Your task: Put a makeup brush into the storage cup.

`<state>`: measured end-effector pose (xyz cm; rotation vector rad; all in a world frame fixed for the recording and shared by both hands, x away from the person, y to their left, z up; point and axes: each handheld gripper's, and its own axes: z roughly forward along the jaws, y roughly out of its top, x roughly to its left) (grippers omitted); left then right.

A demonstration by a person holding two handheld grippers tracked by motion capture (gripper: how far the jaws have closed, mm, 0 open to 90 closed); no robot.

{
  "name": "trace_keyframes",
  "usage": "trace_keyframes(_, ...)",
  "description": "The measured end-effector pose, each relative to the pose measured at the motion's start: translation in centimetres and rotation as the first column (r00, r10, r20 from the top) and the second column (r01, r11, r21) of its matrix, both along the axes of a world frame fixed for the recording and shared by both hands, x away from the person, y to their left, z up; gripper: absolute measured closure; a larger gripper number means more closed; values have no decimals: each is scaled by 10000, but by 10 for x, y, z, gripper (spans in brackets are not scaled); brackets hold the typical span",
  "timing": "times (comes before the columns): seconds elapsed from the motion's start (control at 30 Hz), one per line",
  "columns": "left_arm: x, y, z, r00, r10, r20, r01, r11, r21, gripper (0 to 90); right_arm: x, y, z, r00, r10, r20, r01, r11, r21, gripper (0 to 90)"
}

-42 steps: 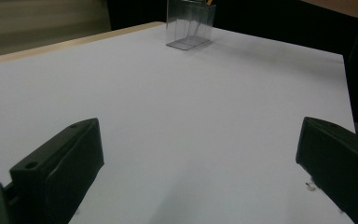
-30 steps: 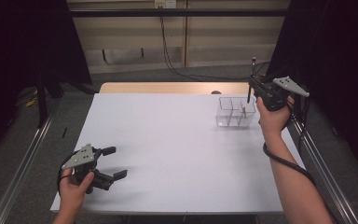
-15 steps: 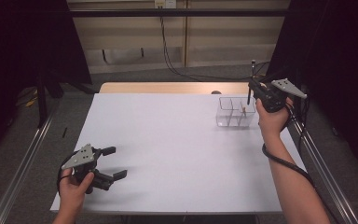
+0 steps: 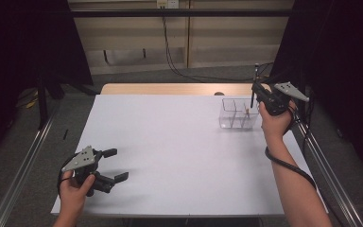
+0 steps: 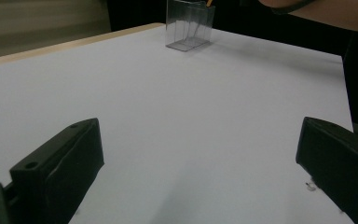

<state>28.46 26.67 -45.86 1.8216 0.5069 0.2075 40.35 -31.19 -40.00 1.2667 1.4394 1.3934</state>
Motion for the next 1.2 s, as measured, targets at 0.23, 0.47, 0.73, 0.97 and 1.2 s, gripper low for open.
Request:
trace_keyframes(0.23,0,0,0,10000,32,-4,-32,10000,31,6,2,0,-3,10000,12,9,-12,10000,-43,848)
trace_keyframes(0.47,0,0,0,10000,69,-1,-69,10000,-2,6,3,-1,-3,10000,-39,11,39,10000,-84,848)
trace_keyframes(0.73,1,0,-1,10000,54,-6,-54,10000,19,6,4,-4,-10,9999,-140,-36,140,9999,-80,848)
trace_keyframes(0.97,1,0,-1,10000,51,-7,-51,10000,3,6,2,-4,-13,9999,-116,-91,115,9999,-110,848)
trace_keyframes(1.2,0,0,0,10000,30,24,-30,10000,31,6,-2,-5,-16,9998,-125,-151,122,9997,-192,847)
